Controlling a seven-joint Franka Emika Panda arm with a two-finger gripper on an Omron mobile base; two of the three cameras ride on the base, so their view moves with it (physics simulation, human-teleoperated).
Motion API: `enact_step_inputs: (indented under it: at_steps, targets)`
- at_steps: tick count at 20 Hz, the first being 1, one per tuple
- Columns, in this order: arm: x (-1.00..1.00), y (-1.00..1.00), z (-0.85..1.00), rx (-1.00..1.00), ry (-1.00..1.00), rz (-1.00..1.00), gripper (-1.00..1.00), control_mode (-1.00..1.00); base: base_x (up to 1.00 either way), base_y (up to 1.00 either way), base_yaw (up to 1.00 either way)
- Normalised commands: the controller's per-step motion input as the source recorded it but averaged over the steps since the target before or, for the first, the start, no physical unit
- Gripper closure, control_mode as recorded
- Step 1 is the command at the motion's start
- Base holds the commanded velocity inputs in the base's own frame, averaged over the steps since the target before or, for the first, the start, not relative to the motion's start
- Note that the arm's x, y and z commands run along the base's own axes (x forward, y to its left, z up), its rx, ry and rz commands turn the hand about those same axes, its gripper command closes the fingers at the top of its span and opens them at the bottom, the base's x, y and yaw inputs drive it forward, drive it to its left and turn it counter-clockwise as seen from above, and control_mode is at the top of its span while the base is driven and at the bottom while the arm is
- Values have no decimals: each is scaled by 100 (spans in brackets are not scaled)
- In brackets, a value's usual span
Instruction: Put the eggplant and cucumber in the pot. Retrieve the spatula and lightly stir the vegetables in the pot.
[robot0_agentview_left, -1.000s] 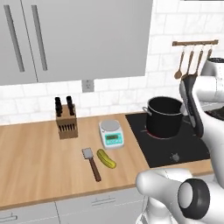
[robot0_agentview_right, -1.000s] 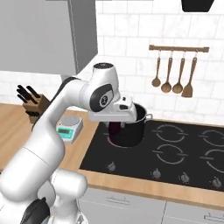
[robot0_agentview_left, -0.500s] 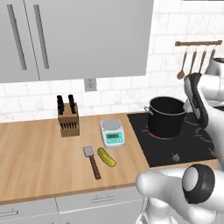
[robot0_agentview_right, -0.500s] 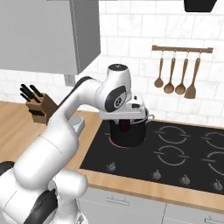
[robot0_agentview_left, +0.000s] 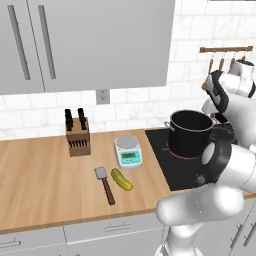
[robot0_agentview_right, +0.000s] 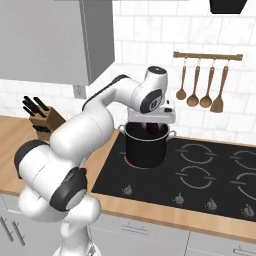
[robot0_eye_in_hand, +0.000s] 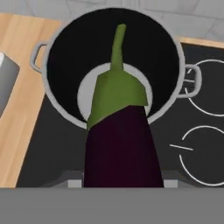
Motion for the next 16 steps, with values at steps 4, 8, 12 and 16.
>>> enact_step_inputs:
  at_steps: [4,8,12,16]
  targets:
    - [100,-1,-9,10,9,0,100,-100,0,0,0]
    - [100,0,-49,10,13,0,100,-100,0,0,0]
    - [75,0,-67,11,13,0,100,-100,0,0,0]
    - [29,0,-64,7,4,0,100,-100,0,0,0]
